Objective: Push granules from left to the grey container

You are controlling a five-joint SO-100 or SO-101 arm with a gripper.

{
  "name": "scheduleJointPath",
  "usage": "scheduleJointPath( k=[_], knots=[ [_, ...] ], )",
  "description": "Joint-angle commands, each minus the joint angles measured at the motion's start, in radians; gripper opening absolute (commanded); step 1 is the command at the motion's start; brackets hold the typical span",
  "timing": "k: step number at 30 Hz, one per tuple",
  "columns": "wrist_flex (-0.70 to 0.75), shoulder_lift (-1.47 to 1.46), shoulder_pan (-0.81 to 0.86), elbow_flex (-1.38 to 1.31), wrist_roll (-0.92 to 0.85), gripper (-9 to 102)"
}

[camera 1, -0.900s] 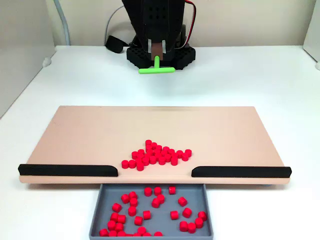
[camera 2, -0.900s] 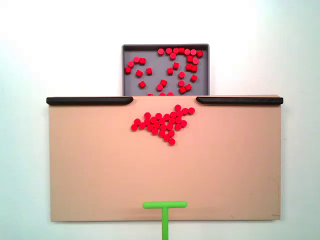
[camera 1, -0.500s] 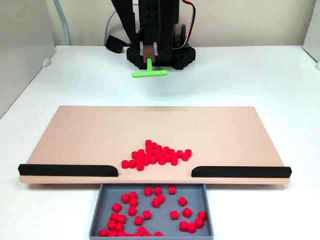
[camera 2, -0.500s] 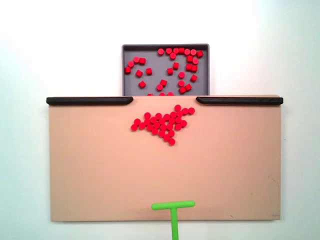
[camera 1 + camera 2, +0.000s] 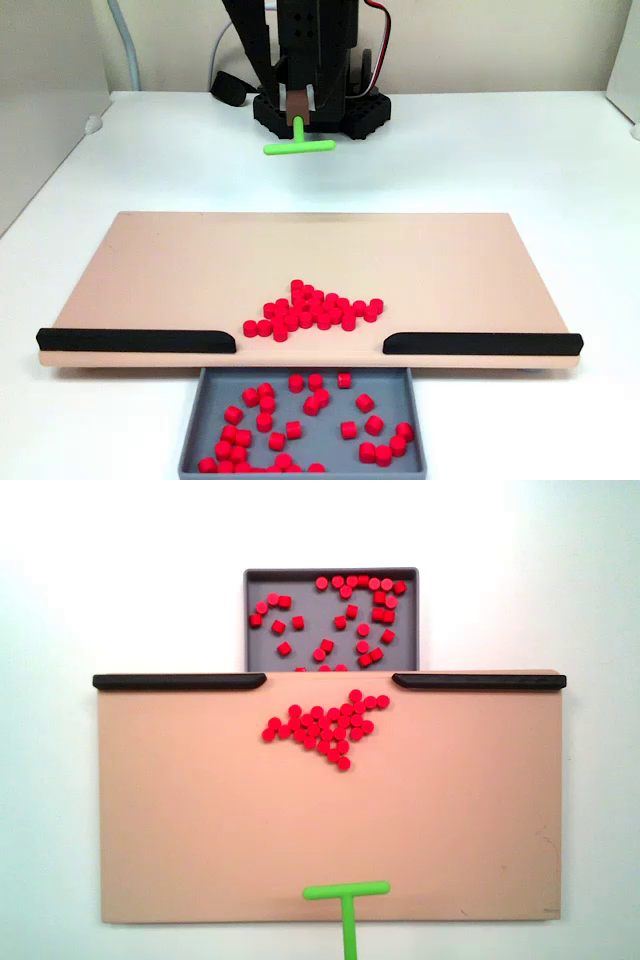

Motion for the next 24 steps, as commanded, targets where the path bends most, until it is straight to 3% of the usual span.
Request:
scheduleJointPath(
  k=[1,24],
  knots=[
    [0.005,0.000,0.002,-0.012,-0.005,0],
    [0.005,0.003,-0.005,-0.012,0.005,0]
  ],
)
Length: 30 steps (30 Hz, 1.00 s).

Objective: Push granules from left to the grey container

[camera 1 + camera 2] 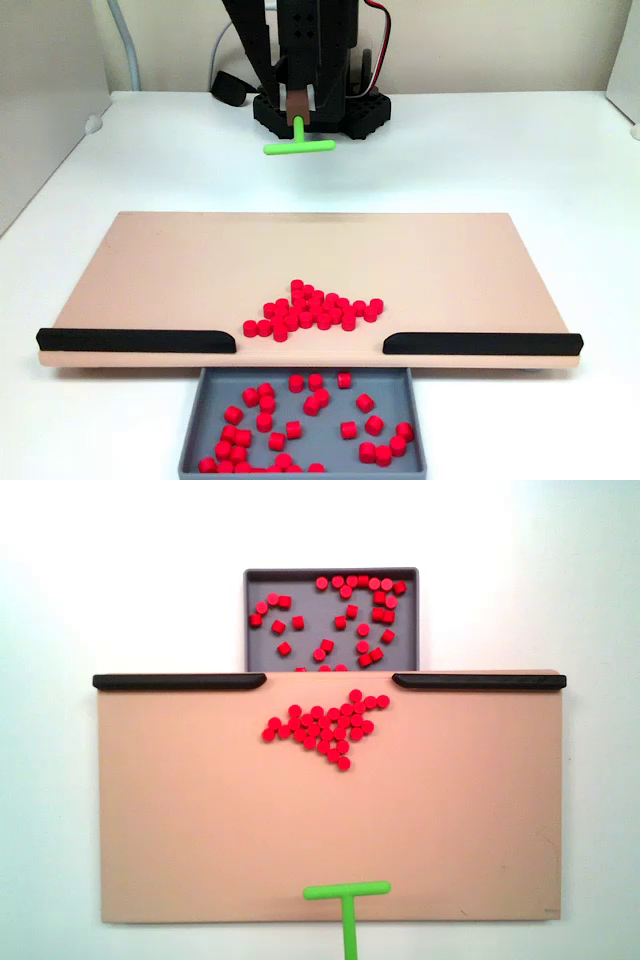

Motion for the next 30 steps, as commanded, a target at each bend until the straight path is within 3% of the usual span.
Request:
scheduleJointPath(
  k=[1,30],
  knots=[
    [0.005,0.003,-0.005,-0.012,0.003,0],
    [0.006,0.014,-0.020,-0.006,0.012,0]
  ],
)
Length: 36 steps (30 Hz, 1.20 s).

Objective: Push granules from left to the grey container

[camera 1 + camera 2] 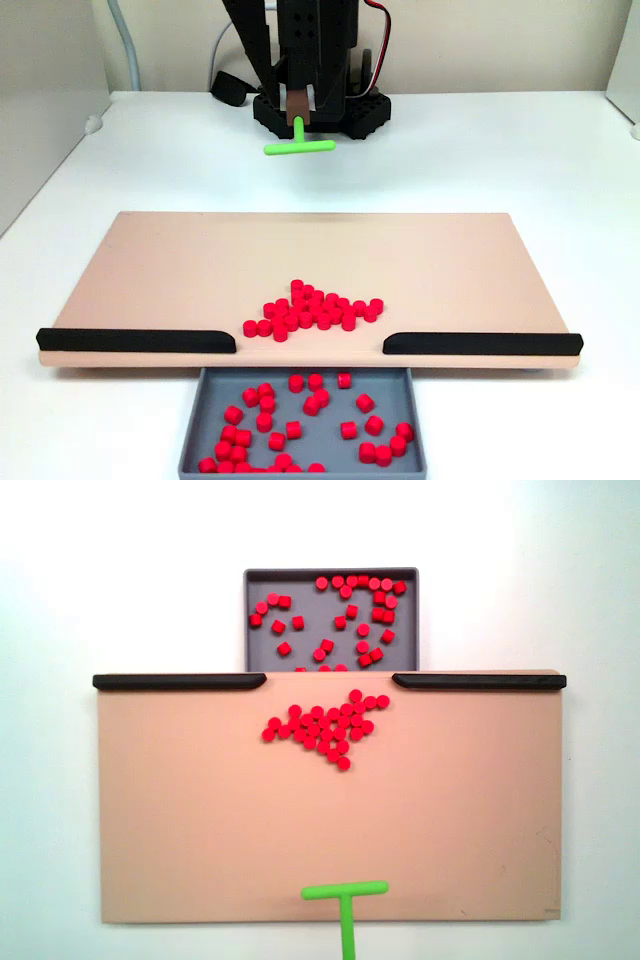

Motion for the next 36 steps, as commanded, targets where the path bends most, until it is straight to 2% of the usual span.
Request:
scheduleJointPath(
  k=[1,8,14,30,36],
  knots=[
    [0.009,0.012,-0.012,-0.006,0.012,0],
    [0.014,0.018,-0.021,-0.008,0.020,0],
    [0.006,0.002,-0.101,-0.020,0.161,0],
    [0.005,0.043,-0.359,-0.021,0.778,0],
    [0.005,-0.037,-0.400,-0.026,1.080,0]
  ],
)
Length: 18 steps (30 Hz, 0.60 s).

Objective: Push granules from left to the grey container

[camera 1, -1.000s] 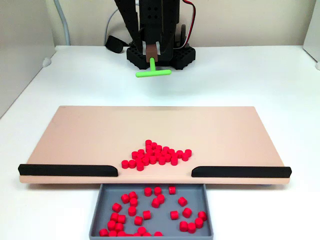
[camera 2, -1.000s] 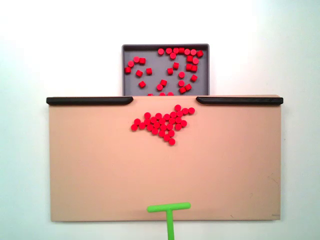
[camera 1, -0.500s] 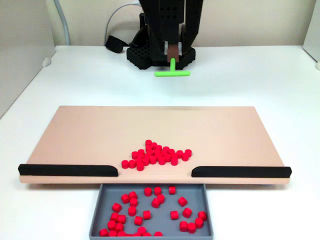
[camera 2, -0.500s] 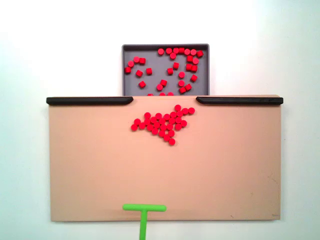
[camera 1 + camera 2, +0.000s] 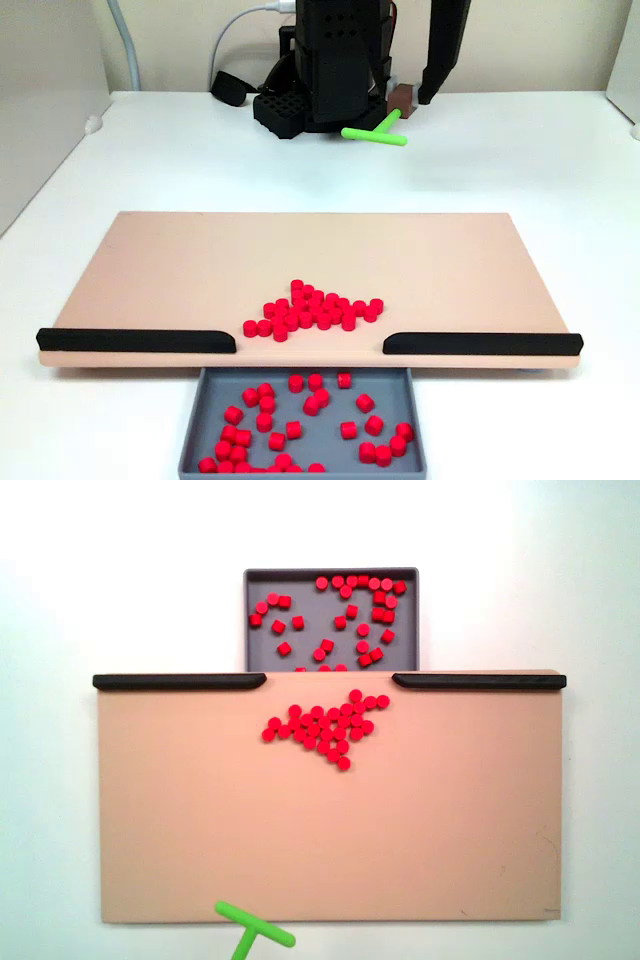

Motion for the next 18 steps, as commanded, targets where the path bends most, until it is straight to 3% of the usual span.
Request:
scheduleJointPath(
  k=[1,9,18],
  knots=[
    [-0.003,-0.055,-0.015,-0.032,0.170,0],
    [-0.041,-0.241,-0.037,-0.235,0.457,0],
    [-0.041,-0.472,-0.060,-0.508,0.655,0]
  ],
)
